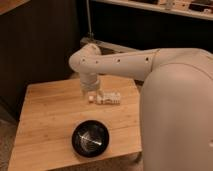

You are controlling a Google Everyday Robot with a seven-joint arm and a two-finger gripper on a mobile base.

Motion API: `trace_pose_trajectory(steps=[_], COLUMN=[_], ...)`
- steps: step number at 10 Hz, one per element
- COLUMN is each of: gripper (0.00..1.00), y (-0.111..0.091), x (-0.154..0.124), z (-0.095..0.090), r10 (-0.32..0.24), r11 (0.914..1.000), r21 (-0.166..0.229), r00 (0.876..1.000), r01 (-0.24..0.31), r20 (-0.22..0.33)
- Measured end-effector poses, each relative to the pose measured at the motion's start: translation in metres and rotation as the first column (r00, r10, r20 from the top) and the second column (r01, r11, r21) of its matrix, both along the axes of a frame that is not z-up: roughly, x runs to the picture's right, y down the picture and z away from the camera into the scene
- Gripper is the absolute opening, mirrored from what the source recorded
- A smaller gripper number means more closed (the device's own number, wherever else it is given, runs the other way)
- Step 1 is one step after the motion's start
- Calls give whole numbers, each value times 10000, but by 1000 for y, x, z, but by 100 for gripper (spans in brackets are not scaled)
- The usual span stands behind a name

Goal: Place the bottle in the ceramic bowl

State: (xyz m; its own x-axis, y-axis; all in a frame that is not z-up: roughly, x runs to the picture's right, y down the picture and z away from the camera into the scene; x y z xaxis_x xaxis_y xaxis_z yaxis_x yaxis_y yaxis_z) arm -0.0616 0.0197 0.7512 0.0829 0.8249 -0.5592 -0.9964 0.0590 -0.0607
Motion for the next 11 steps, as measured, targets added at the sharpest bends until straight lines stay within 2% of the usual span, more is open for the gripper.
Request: trace_pose_trajectory(steps=[1,4,6,8,9,10,11], gripper=[65,65,65,65,65,65,65], y=[-13,-22,-29,-38,-43,-45,-47], x=[10,23,28,32,37,39,39], z=[8,21,33,39,40,41,40], r10=[264,453,227,-199,-767,-1160,-1819], r11=[9996,9989,9997,9994,9947,9896,9790], r21=[94,63,2,297,806,1084,1470], r00=[9987,9946,9949,9924,9810,9689,9305], r01=[-268,-460,-228,164,632,941,1412], r20=[433,930,978,1218,1781,2185,3180])
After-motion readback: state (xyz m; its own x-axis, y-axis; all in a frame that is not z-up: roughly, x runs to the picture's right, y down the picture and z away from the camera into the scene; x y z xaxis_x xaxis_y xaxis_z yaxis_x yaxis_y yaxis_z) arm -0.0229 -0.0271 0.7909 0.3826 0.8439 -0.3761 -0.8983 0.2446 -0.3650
